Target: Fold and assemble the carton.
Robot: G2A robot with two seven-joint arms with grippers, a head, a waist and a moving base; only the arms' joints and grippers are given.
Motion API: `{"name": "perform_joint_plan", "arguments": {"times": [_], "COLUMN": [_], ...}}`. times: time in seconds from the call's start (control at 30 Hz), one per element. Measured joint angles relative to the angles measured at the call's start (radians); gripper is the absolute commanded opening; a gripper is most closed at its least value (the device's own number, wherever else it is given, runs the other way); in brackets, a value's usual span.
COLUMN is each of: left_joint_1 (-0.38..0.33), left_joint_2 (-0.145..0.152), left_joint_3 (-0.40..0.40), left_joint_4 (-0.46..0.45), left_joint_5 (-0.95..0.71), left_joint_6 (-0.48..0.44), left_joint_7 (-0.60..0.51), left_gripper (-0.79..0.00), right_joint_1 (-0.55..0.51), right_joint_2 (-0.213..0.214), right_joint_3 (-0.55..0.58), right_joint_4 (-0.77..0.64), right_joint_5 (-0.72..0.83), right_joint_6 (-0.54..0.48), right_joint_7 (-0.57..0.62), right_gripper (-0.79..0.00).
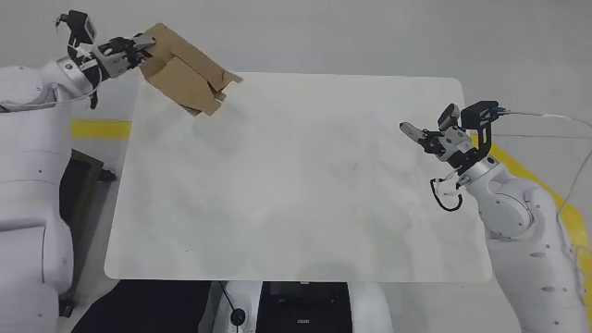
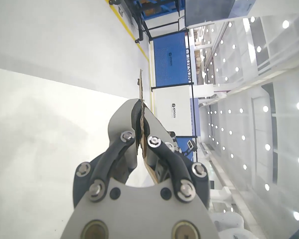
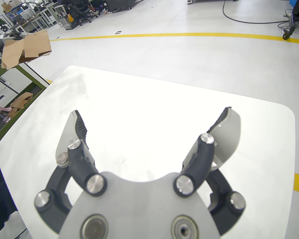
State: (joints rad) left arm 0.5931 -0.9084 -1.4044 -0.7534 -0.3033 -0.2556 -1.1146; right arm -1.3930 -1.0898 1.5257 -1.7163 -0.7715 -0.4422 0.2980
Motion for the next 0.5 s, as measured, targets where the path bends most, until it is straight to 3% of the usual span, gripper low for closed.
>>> {"name": "perform_joint_plan", "arguments": {"times": [0.5], "left_joint_1": [0.216], "left_joint_2": [-0.011], "left_joint_3": [0.040], "left_joint_4": [-0.499], "left_joint_5": [-0.120], "left_joint_6": [0.168], "left_joint_7": [0.056], "left_gripper": [-0.785], "right_joint_1": [0.000], "right_joint_2": [0.000], "right_joint_3": [0.000], "right_joint_4": [0.000], "right_joint_5": [0.000], "right_joint_6": [0.000], "right_joint_7": [0.000], "right_gripper": [0.000]}}
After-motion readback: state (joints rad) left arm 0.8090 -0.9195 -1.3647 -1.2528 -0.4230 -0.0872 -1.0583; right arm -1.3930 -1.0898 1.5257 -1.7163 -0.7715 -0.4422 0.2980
